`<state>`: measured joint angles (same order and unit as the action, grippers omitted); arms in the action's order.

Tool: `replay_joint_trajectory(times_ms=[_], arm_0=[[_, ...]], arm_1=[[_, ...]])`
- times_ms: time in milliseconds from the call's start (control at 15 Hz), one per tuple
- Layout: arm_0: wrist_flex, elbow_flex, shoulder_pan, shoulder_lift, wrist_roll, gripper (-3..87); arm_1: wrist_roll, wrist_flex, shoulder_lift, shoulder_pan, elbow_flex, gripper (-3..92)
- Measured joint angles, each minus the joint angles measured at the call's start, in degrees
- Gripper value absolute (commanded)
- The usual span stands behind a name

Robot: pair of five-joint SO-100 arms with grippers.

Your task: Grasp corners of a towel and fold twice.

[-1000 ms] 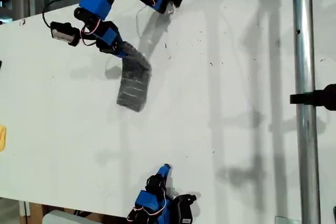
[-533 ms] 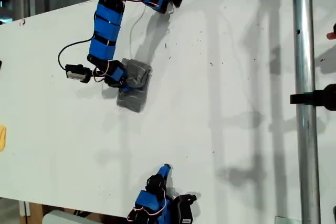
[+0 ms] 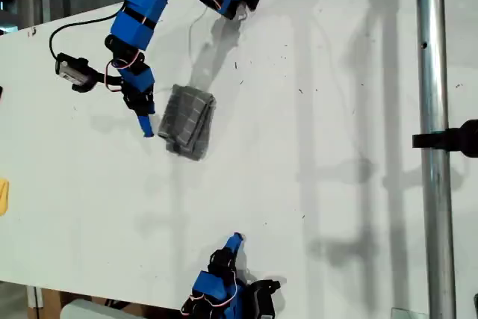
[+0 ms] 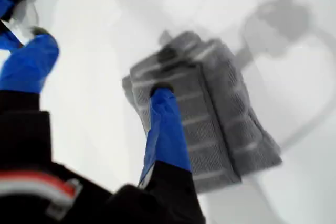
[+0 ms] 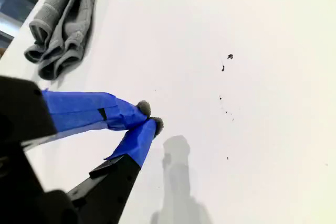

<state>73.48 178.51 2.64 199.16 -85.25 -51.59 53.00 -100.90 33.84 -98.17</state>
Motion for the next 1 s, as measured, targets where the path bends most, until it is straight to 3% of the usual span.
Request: replay_joint_trajectory(times_ms=[200, 267, 400, 467, 600, 733, 1000], arm_0=[[0.00, 0.00, 1.58, 0.00, -1.58, -0.4], [0.00, 0.00, 3.08, 0.00, 3.16, -0.4], [0.00, 0.00, 3.16, 0.00, 22.76, -0.4], [0.00, 0.00, 2.90, 0.00, 27.77, -0.4], [0.00, 0.00, 3.43, 0.00, 29.97, -0.4], [0.00, 0.00, 3.25, 0.00, 30.32, -0.4], [0.00, 0.00, 3.34, 0.09, 30.41, -0.4]], arm_1=[[-8.17, 6.06, -26.46, -2.90, -31.11, -0.3], [-12.66, 8.17, -37.44, -5.63, -42.01, -0.3], [-19.69, 15.56, -60.73, -8.17, -57.39, -0.3], [-22.15, 20.65, -72.33, -8.00, -62.49, 0.1], [-29.79, 25.40, -85.34, -10.72, -67.94, 9.6], [-34.98, 27.69, -87.01, -13.01, -68.47, 11.3], [-34.72, 27.69, -87.10, -22.24, -68.47, 11.4]])
